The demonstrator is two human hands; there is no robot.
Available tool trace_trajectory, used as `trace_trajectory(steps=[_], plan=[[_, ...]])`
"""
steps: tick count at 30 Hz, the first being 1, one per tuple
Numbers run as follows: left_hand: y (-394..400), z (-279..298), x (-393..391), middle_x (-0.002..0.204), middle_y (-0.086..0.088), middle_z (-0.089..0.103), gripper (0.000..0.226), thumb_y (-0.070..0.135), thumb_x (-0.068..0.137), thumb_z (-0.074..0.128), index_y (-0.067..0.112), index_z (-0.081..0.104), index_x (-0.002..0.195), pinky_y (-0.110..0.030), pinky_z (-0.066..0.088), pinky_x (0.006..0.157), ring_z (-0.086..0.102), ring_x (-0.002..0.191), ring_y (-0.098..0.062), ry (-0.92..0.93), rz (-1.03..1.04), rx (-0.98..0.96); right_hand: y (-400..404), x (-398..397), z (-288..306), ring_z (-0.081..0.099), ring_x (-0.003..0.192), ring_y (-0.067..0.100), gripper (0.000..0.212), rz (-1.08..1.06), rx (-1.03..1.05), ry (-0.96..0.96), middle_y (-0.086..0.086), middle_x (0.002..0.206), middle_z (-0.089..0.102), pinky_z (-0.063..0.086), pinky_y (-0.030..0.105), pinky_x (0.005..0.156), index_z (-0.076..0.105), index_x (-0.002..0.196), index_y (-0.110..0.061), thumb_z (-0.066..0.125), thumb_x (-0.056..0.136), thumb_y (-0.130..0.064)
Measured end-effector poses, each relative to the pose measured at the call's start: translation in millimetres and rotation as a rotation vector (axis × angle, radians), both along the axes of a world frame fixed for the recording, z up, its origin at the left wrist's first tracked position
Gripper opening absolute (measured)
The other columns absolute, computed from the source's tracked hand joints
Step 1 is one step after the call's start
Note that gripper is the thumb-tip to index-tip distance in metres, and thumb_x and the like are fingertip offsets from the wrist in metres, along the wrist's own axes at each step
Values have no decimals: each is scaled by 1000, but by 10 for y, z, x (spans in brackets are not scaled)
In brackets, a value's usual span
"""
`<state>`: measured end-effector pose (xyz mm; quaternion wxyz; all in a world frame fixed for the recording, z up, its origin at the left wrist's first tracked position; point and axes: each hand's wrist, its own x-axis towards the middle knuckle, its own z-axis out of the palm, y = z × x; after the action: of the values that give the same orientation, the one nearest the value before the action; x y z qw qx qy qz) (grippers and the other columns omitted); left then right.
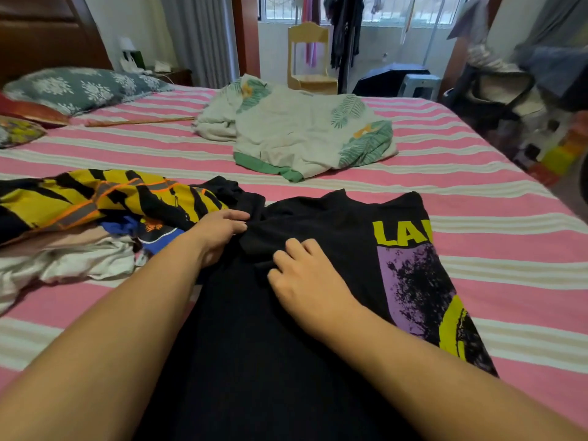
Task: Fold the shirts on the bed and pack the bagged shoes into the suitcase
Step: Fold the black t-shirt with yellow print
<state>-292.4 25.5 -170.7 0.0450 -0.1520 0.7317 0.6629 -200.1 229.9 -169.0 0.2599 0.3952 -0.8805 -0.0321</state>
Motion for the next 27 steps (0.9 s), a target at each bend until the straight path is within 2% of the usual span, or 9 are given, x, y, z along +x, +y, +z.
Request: trace_trajectory(steps=[3, 6, 9, 13, 17, 21, 23, 27], plan=[[5, -44, -33, 110, -15, 68, 34, -5, 98, 51, 7, 62, 128, -27, 52, 69, 65, 92, -21, 20, -8, 9, -30, 158, 55, 43, 79, 24, 9, 30, -146, -39, 3, 82, 51, 35, 37, 70, 57, 81, -14, 54, 85, -21], [8, -61, -24, 115, -16, 66, 34, -4, 99, 50, 8, 61, 129, -28, 54, 71, 66, 96, -22, 28, 5, 19, -4, 153, -12, 47, 79, 23, 8, -67, -88, -166, 3, 85, 55, 33, 35, 67, 59, 88, -16, 64, 82, -20], [42, -83, -34, 115, -16, 67, 34, -4, 99, 50, 8, 62, 127, -29, 55, 71, 67, 98, -24, 42, 11, -25, 4, -24, -73, 53, 83, 26, 28, -169, 2, -270, 5, 95, 57, 31, 35, 64, 58, 99, -16, 74, 76, -11], [31, -106, -13, 118, -18, 67, 33, -4, 97, 51, 9, 64, 124, -34, 57, 83, 67, 105, -28, 59, 24, -54, -98, -146, -72, 49, 66, 23, 45, -280, -27, -258, 4, 82, 52, 27, 34, 55, 53, 88, -16, 86, 58, -8], [17, -119, -6, 117, -15, 67, 32, -2, 97, 54, 11, 65, 123, -34, 57, 84, 67, 106, -27, 64, 32, -56, -130, -154, -78, 36, 71, 21, 37, -271, -145, -295, 4, 90, 39, 30, 34, 64, 40, 95, -17, 67, 79, 1], [1, -115, -19, 117, -15, 67, 31, -1, 98, 54, 10, 66, 123, -33, 57, 82, 66, 106, -26, 57, 37, -43, -97, 18, 37, 43, 71, 22, 11, -138, -310, -184, 5, 83, 51, 35, 34, 63, 60, 86, -11, 61, 77, -5], [-16, -103, -18, 116, -15, 67, 32, -1, 99, 54, 9, 64, 127, -31, 56, 78, 66, 104, -25, 47, 28, -24, -55, 180, 68, 44, 78, 19, 10, -53, -374, -243, 1, 86, 52, 37, 31, 68, 61, 86, -13, 52, 80, -13], [-40, -87, 6, 116, -14, 67, 32, -1, 100, 53, 10, 63, 128, -30, 56, 78, 66, 103, -24, 21, 11, 16, -6, 366, -75, 43, 82, 15, 19, -31, -195, -458, -6, 91, 49, 42, 32, 74, 53, 95, -22, 44, 81, -32]])
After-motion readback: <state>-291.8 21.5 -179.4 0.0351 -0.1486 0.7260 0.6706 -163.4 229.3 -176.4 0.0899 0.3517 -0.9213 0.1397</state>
